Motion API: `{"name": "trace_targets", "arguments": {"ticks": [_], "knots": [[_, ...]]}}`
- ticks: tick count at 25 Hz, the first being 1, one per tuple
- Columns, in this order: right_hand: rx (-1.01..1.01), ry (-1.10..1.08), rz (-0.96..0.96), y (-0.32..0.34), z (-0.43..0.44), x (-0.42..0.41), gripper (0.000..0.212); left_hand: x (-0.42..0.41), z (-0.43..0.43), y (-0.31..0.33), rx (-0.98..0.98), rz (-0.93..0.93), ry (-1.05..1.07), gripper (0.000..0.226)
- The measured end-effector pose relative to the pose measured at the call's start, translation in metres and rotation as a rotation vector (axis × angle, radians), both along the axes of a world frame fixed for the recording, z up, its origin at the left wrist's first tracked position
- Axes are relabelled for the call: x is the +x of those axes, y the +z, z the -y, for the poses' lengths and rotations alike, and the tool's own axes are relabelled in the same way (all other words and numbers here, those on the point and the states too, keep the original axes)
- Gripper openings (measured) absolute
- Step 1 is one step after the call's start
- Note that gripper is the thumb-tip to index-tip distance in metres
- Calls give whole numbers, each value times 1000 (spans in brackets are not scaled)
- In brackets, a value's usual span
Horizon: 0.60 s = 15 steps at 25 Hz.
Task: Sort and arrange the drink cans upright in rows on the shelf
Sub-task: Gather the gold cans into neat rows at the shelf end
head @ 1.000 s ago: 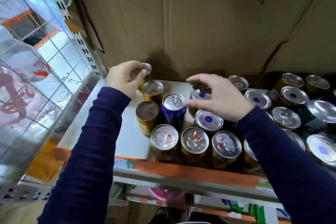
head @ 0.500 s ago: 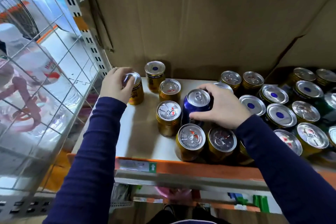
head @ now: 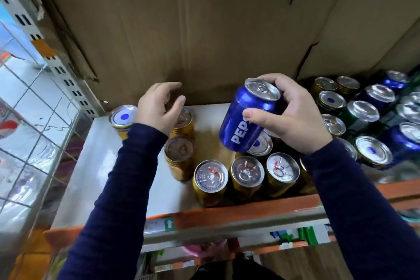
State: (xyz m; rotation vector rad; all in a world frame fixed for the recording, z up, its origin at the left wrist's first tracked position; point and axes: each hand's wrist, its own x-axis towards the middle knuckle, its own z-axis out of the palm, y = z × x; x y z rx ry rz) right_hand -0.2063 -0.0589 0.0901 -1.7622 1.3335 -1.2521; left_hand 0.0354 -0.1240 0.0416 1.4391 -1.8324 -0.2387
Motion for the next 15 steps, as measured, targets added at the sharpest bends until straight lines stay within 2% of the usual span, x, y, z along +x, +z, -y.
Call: {"name": "trace_targets", "arguments": {"ticks": [4,7,9,11,15], "knots": [[4,-113,61,2,-13,-26,53,-67,-20,18,-27,-103,-298,41],[-16,-159,54,4,-15,-48,53,-115,-43,27,134,-237,-563,47],[-1,-162,56,7,-15,-65,53,-141,-49,32,182,-264,-582,59],[19,-119,56,9,-16,-88,55,-168,-50,34,132,-233,-528,70],[58,64,-19,16,-9,-151,58,-226,-56,34,53,-266,-391,69]]}}
